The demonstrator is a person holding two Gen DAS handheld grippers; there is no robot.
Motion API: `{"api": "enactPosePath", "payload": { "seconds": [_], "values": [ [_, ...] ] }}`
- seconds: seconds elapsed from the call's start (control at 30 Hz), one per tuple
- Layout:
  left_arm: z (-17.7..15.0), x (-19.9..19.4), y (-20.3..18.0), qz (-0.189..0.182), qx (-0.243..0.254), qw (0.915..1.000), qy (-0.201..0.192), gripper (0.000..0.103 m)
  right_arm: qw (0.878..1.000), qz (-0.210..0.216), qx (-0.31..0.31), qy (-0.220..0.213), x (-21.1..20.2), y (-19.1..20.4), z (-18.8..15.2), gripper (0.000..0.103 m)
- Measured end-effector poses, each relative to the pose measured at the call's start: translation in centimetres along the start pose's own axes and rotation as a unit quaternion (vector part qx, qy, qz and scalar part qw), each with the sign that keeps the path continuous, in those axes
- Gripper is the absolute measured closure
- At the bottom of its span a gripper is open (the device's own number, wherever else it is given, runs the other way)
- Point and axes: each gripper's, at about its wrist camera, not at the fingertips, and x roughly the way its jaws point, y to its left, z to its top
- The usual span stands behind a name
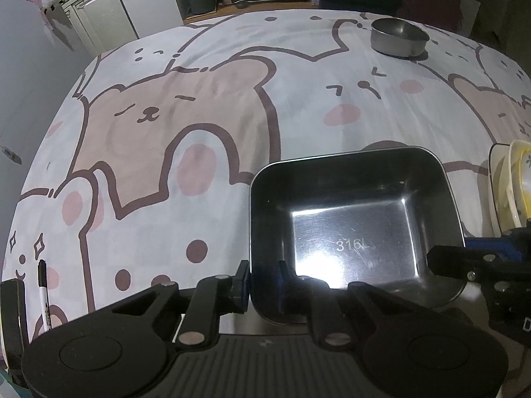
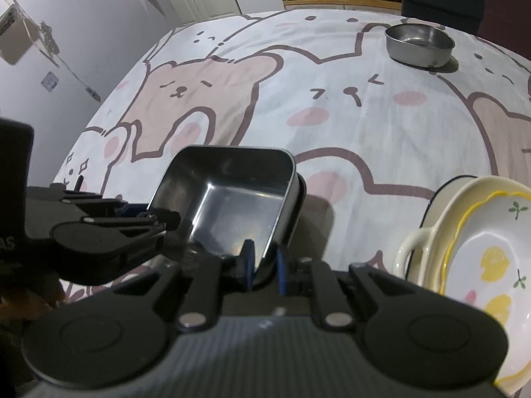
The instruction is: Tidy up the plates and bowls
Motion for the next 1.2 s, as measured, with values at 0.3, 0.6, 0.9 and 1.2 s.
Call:
{"api": "enactPosePath", "payload": {
  "seconds": [0.3, 0.6, 0.9, 1.2],
  "values": [
    [-0.1, 0.3, -0.2, 0.001, 0.007, 0.9999, 0.009, 0.087, 1.0, -0.002, -0.002, 0.01, 0.6, 0.0, 0.0, 0.086],
    [0.0, 0.5, -0.2, 0.001, 0.012, 0.9998, 0.015, 0.087, 1.0, -0.003, -0.002, 0.01, 0.8, 0.1, 0.1, 0.087],
    [-0.1, 0.6, 0.1, 0.011, 0.014, 0.9997, 0.015, 0.086, 1.0, -0.014, 0.003, 0.018, 1.0, -0.2, 0.0, 0.092],
    [-0.1, 0.6, 0.0, 0.012, 0.017, 0.9997, 0.012, 0.086, 0.999, -0.015, 0.001, 0.029, 1.5, -0.3, -0.1, 0.092]
  ]
}}
